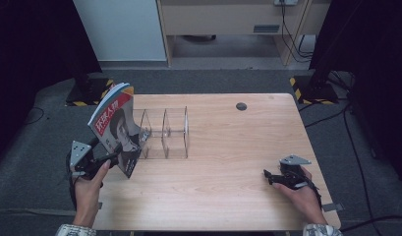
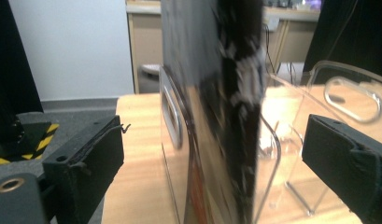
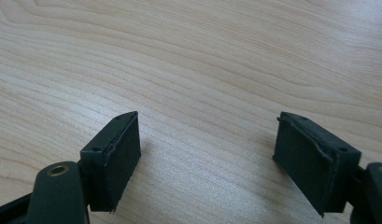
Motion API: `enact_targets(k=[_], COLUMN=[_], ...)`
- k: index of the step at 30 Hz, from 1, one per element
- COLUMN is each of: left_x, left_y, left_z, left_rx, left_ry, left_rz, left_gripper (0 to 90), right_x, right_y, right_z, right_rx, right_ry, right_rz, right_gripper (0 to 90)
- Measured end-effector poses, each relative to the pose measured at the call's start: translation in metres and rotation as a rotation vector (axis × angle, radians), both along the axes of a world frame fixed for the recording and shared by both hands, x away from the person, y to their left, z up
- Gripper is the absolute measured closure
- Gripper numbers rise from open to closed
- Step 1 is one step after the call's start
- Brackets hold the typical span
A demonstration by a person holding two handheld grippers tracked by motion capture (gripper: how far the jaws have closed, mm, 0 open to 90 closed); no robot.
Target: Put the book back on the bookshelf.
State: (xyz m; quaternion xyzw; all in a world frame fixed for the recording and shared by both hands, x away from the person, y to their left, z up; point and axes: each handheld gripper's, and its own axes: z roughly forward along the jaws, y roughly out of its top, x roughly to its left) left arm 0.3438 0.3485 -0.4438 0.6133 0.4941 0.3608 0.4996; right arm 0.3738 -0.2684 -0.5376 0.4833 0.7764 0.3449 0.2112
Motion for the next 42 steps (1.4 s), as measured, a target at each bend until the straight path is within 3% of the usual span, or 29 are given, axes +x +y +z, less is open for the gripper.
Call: enact_targets(k=[29,36,42], left_x=[-0.028,-0.038,-0.048], left_y=[-0.007,-0.013,-0.015], left_z=[-0.014,-0.014,-0.012], left_rx=[0.026,0.052,0.044], left_ry=[0.086,0.086,0.080], left_rz=[-0.059,-0.079,-0.091], left_gripper=[8.3,8.3,9.1], right_x=[-0.001,-0.001,-0.001], right_y=[0.001,0.001,0.002], right_z=[0.000,0.000,0.000], right_rx=[-0.003,-0.001,-0.001], right_ry=[0.001,0.002,0.001], right_rz=[0.006,0.007,0.010], right_gripper=[22.3,22.2,22.2])
